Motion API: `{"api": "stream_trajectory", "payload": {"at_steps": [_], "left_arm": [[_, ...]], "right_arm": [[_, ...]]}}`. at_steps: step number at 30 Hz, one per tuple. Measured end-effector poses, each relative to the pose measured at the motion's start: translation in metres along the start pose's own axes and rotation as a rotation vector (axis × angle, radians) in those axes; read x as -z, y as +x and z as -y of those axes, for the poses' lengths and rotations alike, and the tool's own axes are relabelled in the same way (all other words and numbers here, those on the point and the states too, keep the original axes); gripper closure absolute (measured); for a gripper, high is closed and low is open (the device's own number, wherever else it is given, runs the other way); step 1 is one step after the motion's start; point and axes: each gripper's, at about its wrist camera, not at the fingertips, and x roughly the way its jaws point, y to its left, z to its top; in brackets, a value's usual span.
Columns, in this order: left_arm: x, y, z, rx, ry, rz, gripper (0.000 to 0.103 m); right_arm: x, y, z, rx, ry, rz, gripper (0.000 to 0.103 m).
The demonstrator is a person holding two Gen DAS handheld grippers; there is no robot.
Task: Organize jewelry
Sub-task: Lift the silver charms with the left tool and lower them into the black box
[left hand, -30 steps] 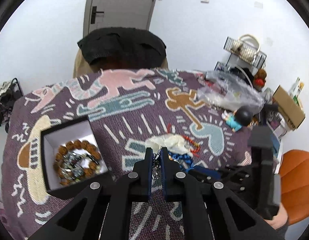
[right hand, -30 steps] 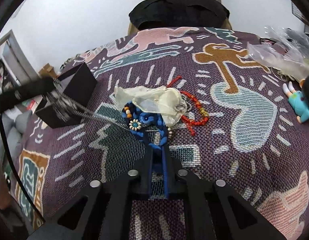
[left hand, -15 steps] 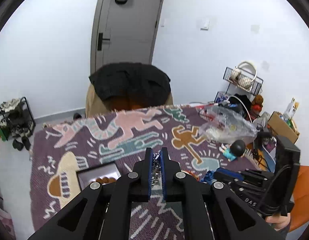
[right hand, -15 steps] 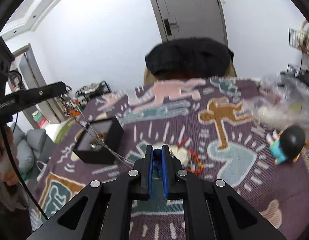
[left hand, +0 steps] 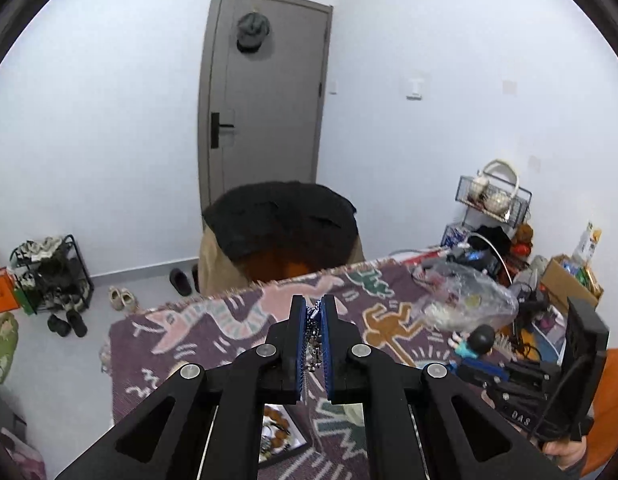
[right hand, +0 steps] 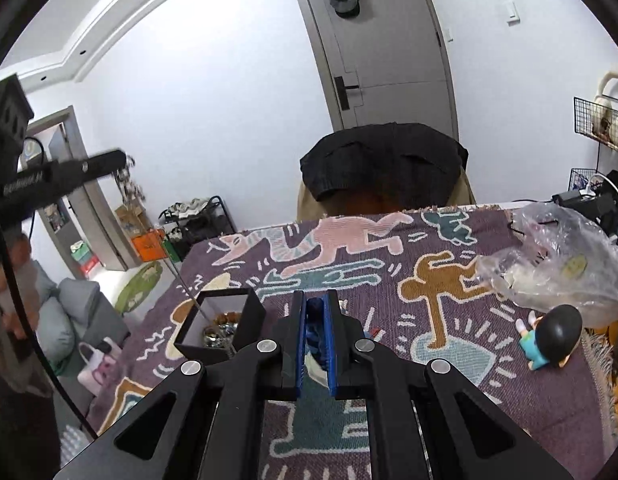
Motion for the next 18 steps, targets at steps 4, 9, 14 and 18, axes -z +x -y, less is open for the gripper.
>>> {"api": "stream_trajectory", "payload": {"at_steps": [4,9,14,18], "left_arm": [[-0.013,-0.006,-0.006,-0.02,0.002,0.019,0.096],[-0.023,-0.012,-0.007,-0.034,0.013,0.038,0.096],[-0.036,-0.021,-0.009,-0.05,0.022,0.063,0.096],[-0.045,-0.028,-0.011,-0.064,0.027,0.083,0.096]], "right_arm": [[0.001,0.002,0.003,0.001,0.012,-0.007,0.094],[0.004,0.007,0.004,-0.001,0.015,-0.017,0.094],[0.008,0.013,0.003,0.001,0.016,-0.03,0.094],[0.012,0.017,0.004,-0.001,0.025,-0.044,0.094]]}}
